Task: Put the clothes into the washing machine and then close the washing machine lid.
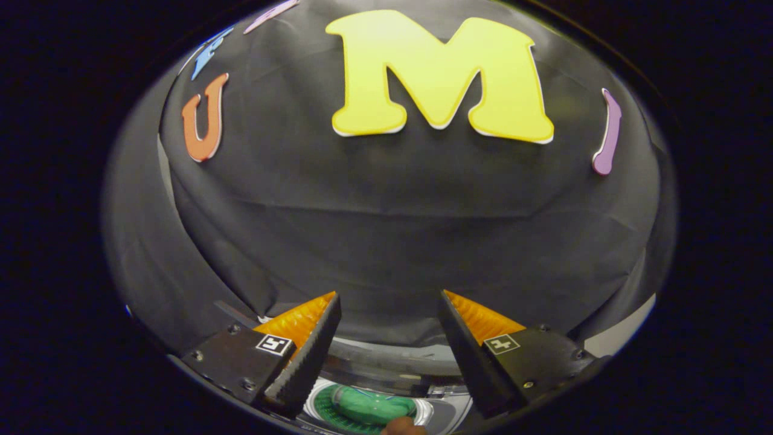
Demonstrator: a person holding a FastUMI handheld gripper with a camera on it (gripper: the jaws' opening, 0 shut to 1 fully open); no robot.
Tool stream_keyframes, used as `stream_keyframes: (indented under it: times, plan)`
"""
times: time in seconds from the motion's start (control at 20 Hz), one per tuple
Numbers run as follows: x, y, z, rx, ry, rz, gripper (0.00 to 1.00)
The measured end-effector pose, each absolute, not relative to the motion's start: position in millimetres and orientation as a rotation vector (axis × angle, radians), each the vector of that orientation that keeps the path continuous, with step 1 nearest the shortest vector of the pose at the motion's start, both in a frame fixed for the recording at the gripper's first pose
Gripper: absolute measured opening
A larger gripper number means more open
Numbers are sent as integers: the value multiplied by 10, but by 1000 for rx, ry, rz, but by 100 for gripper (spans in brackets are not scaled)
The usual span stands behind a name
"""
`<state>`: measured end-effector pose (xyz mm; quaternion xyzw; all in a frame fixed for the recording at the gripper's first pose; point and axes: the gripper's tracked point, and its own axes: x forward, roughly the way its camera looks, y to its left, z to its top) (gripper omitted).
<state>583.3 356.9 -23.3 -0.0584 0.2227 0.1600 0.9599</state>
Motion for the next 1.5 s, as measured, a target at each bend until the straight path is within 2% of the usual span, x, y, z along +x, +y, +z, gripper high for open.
stream_keyframes:
  times: [0.2,0.3,0.55,1.3,1.5]
  plan:
    - [5727,3634,-516,-20,550,291,100]
    - [5749,3598,-522,-28,509,267,100]
    - [5747,3601,-563,-31,545,287,100]
    - [5793,3619,-534,-39,428,310,100]
    - [5829,3650,-494,-45,339,340,100]
